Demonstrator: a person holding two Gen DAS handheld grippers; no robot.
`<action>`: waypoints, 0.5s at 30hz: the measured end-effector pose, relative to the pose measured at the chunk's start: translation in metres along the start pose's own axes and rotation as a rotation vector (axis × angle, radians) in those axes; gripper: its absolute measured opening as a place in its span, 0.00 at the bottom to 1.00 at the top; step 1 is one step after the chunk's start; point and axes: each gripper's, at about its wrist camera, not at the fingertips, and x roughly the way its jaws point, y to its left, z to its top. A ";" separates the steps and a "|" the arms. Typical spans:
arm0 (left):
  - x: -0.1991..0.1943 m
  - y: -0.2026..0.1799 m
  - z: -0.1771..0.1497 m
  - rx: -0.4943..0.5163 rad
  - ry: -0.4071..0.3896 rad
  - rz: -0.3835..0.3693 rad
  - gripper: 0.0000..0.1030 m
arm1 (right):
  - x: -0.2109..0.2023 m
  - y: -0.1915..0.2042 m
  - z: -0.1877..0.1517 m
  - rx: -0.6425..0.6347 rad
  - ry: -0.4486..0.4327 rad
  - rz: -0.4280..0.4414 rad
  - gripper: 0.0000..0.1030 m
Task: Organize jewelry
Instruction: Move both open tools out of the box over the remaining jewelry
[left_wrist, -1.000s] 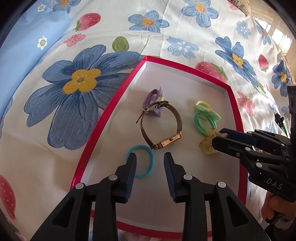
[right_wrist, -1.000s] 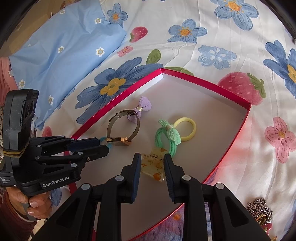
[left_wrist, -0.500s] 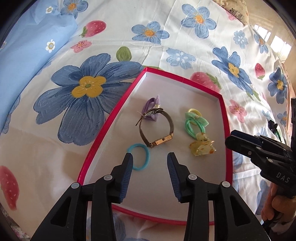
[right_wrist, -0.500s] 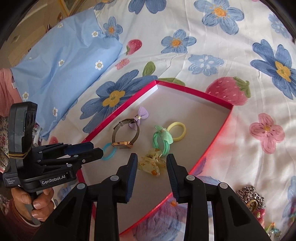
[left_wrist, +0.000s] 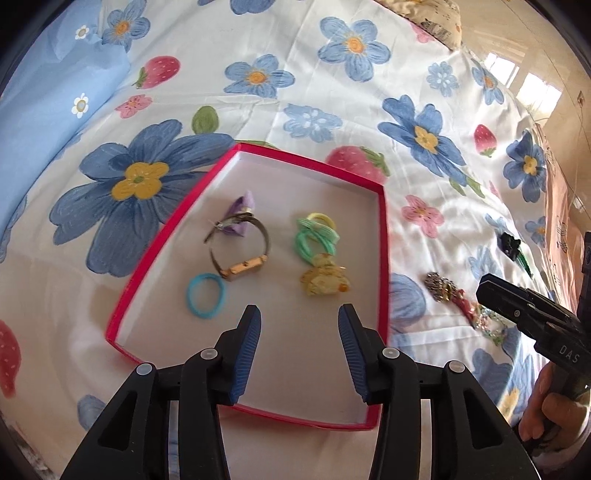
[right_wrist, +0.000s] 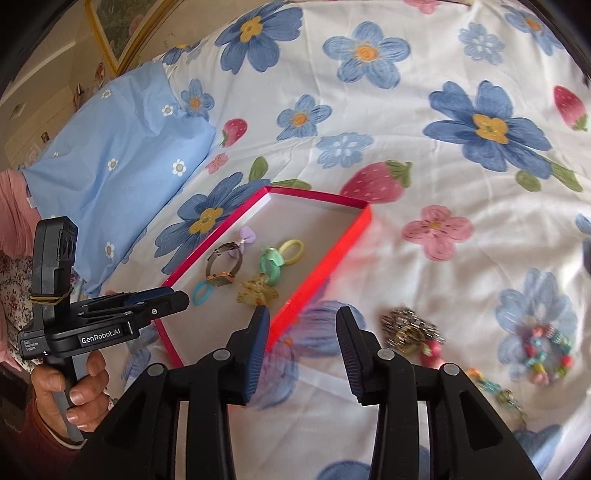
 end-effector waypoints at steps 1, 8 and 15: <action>0.000 -0.003 -0.001 0.005 0.004 -0.006 0.43 | -0.005 -0.004 -0.002 0.004 -0.003 -0.010 0.38; 0.004 -0.028 -0.004 0.048 0.024 -0.037 0.44 | -0.037 -0.035 -0.023 0.055 -0.024 -0.078 0.39; 0.015 -0.055 -0.007 0.109 0.054 -0.056 0.44 | -0.063 -0.068 -0.050 0.136 -0.036 -0.138 0.39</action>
